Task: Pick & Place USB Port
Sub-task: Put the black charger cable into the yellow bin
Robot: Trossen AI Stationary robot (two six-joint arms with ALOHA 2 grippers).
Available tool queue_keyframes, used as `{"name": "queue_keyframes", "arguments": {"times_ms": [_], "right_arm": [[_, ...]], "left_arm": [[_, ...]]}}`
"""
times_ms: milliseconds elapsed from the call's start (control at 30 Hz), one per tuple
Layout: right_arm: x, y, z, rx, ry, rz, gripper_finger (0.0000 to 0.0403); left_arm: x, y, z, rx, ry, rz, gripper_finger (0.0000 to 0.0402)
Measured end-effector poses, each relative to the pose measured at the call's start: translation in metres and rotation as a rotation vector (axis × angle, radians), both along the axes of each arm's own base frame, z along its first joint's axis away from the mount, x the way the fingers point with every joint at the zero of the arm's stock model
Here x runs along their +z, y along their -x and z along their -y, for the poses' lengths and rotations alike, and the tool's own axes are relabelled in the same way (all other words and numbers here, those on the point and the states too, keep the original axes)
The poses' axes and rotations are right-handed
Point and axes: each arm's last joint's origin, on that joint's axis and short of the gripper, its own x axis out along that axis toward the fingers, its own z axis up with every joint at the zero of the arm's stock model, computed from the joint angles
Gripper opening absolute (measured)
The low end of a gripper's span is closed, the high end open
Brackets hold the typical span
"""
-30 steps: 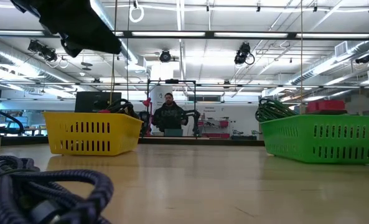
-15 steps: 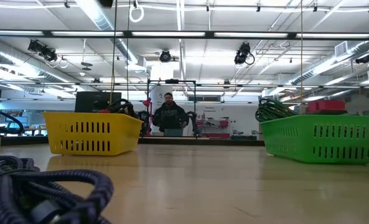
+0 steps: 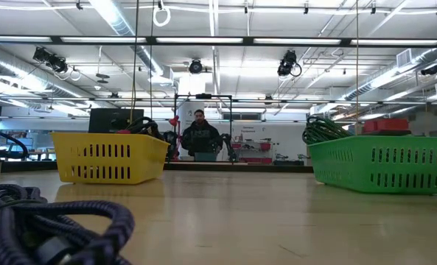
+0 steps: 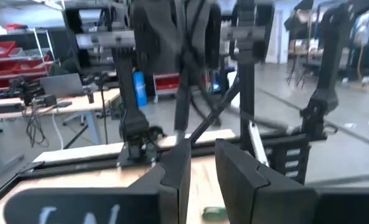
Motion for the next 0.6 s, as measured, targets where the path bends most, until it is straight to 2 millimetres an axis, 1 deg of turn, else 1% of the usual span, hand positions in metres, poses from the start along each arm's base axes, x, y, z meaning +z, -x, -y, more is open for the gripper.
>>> {"name": "queue_keyframes", "arguments": {"times_ms": [67, 333, 433, 600], "right_arm": [[0.000, -0.001, 0.000, 0.022, -0.005, 0.001, 0.0012], [0.000, -0.001, 0.000, 0.031, -0.010, 0.007, 0.0011], [-0.003, -0.003, 0.000, 0.031, -0.008, -0.007, 0.0011], [-0.014, -0.009, -0.004, 0.037, 0.004, -0.038, 0.0011]], "left_arm": [[-0.001, 0.000, 0.000, -0.008, -0.004, 0.000, 0.0080], [-0.008, -0.014, -0.001, -0.029, 0.011, 0.051, 0.0080], [-0.011, -0.017, -0.002, -0.034, -0.002, 0.055, 0.0080], [-0.010, -0.018, -0.003, -0.030, 0.006, 0.073, 0.0081]]}}
